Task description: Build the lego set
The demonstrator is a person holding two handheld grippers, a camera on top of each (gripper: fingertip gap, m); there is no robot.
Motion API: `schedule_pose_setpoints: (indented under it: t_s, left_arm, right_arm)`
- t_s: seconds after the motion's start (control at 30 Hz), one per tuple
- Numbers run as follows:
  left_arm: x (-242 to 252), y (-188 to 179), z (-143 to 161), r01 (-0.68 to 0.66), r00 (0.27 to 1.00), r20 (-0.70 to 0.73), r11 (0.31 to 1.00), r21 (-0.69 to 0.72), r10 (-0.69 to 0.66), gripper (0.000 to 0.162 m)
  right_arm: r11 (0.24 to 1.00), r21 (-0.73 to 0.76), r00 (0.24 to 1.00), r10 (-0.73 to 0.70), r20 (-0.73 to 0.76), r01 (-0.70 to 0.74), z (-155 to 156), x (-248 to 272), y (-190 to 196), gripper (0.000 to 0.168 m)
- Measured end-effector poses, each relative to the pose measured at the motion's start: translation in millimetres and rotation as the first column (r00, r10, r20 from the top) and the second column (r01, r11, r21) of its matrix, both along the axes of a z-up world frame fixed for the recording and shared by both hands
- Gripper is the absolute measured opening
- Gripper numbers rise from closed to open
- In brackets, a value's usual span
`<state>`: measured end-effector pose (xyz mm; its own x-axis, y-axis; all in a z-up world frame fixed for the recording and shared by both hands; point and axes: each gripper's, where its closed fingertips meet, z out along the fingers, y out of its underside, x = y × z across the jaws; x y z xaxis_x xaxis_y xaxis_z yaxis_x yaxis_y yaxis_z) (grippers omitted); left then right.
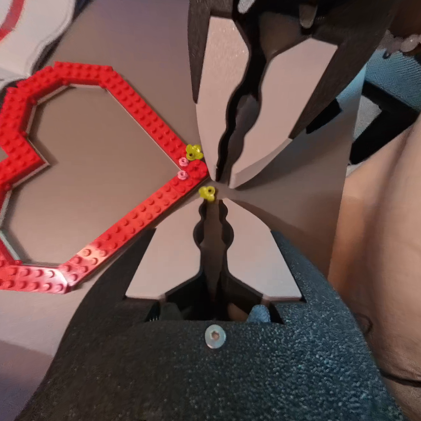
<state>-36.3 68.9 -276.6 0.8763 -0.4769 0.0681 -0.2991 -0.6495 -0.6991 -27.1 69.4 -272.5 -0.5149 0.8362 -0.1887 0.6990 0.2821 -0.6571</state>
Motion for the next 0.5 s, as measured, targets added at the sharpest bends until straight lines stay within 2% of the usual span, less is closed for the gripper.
schedule_pose_setpoints:
  t_s: [0.1, 0.2, 0.37, 0.5]
  left_arm:
    - [11.6, -7.8, -0.7, 0.031, 0.999, 0.027, 0.999, -0.029, -0.03, 0.01]
    - [5.1, -10.9, -0.4, 0.001, 1.0, -0.014, 1.0, -0.022, -0.001, 0.011]
    - [-5.9, -7.8, 3.0, -0.012, 0.998, -0.058, 0.999, 0.04, 0.014, 0.015]
    - [9.0, -6.1, 1.0, 0.049, 0.999, -0.02, 0.998, 0.039, -0.048, 0.018]
  right_arm:
    - [0.999, -0.005, 0.999, -0.036, -0.01, 0.036, -0.5, -3.4, -1.7, 0.009]
    - [0.998, 0.017, 0.999, -0.053, 0.006, 0.053, -1.3, -1.6, -4.9, 0.017]
    - [0.974, 0.187, 0.991, -0.131, 0.005, 0.128, 2.5, 1.5, 4.6, 0.014]
    - [0.961, 0.159, 0.973, -0.231, 0.021, 0.225, -3.1, -4.2, 4.8, 0.014]
